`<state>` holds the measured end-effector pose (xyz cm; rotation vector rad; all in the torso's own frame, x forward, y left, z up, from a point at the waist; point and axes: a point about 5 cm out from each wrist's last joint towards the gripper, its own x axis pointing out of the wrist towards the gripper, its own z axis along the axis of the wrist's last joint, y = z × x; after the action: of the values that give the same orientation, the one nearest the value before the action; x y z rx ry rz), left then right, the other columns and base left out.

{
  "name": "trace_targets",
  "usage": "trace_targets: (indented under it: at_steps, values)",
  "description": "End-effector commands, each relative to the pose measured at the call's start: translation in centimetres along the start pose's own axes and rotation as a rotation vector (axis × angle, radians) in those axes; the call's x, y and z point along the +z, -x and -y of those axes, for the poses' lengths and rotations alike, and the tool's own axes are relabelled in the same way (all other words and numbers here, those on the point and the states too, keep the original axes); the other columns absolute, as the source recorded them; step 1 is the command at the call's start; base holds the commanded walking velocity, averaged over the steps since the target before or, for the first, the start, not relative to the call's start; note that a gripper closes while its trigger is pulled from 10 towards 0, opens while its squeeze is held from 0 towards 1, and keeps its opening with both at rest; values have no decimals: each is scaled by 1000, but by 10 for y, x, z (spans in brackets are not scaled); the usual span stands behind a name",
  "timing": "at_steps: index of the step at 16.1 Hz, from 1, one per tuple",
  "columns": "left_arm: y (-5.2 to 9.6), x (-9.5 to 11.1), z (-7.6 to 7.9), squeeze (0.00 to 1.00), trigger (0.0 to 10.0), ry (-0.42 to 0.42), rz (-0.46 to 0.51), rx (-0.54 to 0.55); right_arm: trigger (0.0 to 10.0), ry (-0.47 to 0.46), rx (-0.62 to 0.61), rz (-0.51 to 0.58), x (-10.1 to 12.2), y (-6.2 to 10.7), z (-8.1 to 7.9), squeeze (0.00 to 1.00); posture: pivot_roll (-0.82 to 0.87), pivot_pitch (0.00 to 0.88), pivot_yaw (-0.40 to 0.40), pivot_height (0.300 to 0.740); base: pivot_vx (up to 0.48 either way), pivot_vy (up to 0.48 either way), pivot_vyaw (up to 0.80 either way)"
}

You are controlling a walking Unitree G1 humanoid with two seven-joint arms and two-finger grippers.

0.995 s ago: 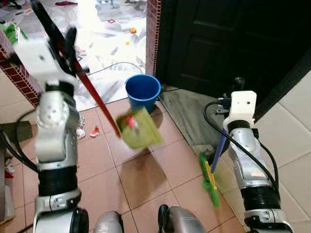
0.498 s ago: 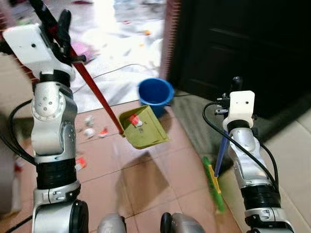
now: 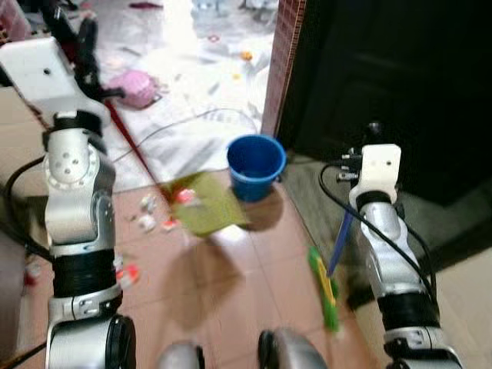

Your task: Sweep floor

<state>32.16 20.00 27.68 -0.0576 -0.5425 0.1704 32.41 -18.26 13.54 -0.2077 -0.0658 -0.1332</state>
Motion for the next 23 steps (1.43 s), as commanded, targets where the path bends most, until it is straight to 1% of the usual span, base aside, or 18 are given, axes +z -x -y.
trace_targets:
  at_steps: [1,6,10,13,20,23]
  values:
    - [-5,22,-3,0,10000,-1,114,13,10000,20,-10,50,11,-3,1,0,-33,125,-33,740,480,0,0]
    - [-8,28,1,0,10000,6,134,4,10000,17,-13,45,10,-4,0,0,-34,126,-32,740,480,0,0]
    - [-7,26,2,0,10000,11,130,-1,10000,14,-10,43,9,-4,-2,0,-26,130,-29,740,480,0,0]
    - [-9,28,0,0,10000,-1,142,6,10000,16,-12,38,8,-3,-1,0,-31,134,-28,740,480,0,0]
    - [-10,31,0,0,10000,-20,159,1,10000,-6,20,36,9,-2,-11,0,-31,134,-31,740,480,0,0]
    - [-10,33,0,0,10000,-36,171,3,10000,-5,20,30,8,-2,-9,0,-30,133,-33,740,480,0,0]
